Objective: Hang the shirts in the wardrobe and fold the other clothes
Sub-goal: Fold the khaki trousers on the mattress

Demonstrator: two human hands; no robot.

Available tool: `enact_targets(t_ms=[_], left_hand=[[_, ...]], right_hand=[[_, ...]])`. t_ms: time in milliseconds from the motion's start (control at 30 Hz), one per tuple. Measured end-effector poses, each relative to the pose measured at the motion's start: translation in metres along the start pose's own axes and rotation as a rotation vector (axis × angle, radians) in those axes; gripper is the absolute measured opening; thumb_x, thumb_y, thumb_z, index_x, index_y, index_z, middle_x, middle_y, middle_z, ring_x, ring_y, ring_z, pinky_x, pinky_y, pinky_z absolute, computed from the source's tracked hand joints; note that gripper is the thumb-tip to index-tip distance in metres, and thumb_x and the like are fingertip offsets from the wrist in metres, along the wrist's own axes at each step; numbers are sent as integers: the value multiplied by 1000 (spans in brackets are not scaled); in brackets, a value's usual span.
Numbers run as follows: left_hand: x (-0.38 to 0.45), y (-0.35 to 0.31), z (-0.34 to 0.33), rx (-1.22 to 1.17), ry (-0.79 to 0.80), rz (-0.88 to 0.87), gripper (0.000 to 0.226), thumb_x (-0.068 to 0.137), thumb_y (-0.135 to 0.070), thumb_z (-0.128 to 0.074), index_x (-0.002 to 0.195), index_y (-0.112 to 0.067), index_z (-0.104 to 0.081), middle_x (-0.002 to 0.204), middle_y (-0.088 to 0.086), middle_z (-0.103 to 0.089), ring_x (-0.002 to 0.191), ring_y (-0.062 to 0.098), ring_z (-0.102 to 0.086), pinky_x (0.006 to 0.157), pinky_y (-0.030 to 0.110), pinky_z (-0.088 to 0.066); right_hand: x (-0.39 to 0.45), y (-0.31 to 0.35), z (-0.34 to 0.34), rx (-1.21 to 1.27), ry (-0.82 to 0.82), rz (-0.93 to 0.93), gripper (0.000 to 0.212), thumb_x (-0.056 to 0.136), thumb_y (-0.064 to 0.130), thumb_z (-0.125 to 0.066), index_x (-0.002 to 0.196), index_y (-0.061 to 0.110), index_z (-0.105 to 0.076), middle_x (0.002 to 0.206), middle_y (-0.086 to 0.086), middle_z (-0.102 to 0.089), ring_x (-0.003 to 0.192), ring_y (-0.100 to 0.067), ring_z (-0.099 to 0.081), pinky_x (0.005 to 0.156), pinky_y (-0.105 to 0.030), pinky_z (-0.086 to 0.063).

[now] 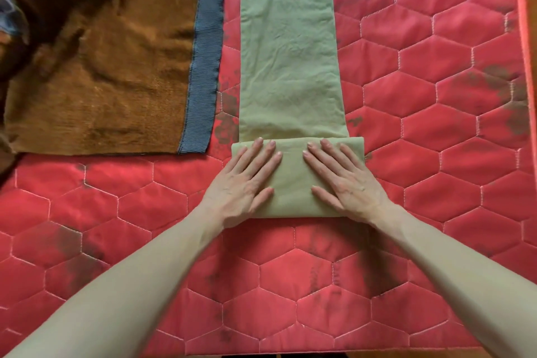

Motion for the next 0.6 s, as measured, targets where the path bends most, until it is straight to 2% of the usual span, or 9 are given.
enact_targets(t_ms=[67,133,267,467,533,600], left_hand=[[-10,13,8,15,-5,-66,71,104,-40,-41,165,-14,-18,173,7,-11,161,26,-6,129,46,-16],[-24,30,14,31,-11,-76,81,94,-31,-53,164,-8,-20,172,10,-14,160,27,-10,127,48,-22],[-42,41,13,177,6,-105,100,70,-16,-58,162,0,-21,171,18,-14,159,32,-13,126,51,-26],[-31,26,9,200,-87,-93,75,89,-8,-38,161,4,-21,169,23,-17,158,37,-16,126,50,-25],[-30,25,9,147,-90,-69,74,90,-8,-36,161,3,-19,169,23,-15,159,36,-14,126,51,-25],[-31,27,9,91,-61,-57,76,90,-15,-38,162,2,-18,170,21,-13,159,34,-11,126,51,-25]], right_hand=[[-16,-16,3,-17,40,33,71,106,52,-43,165,19,-23,173,-2,-17,160,-23,-14,128,-48,-22],[-34,-32,4,1,96,54,77,104,57,-43,166,18,-19,174,-5,-11,160,-23,-12,127,-48,-22],[-71,-57,4,-43,242,107,102,93,74,-52,166,14,-14,174,-12,-3,161,-26,-9,126,-50,-26],[-70,-48,12,-90,145,164,104,81,53,-69,162,6,-24,171,-18,-14,159,-34,-16,122,-58,-31],[-65,-44,8,-118,163,168,114,74,58,-73,163,6,-23,171,-19,-13,159,-36,-15,122,-60,-27],[-63,-43,2,-120,193,143,121,70,61,-76,164,6,-21,172,-19,-11,159,-36,-14,123,-57,-26]])
Point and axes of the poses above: each hand's wrist, its own x-axis towards the middle knuckle, its own z-axis out of the back of the hand, y = z × x, the point moved 9 cm from there along x, towards the middle knuckle
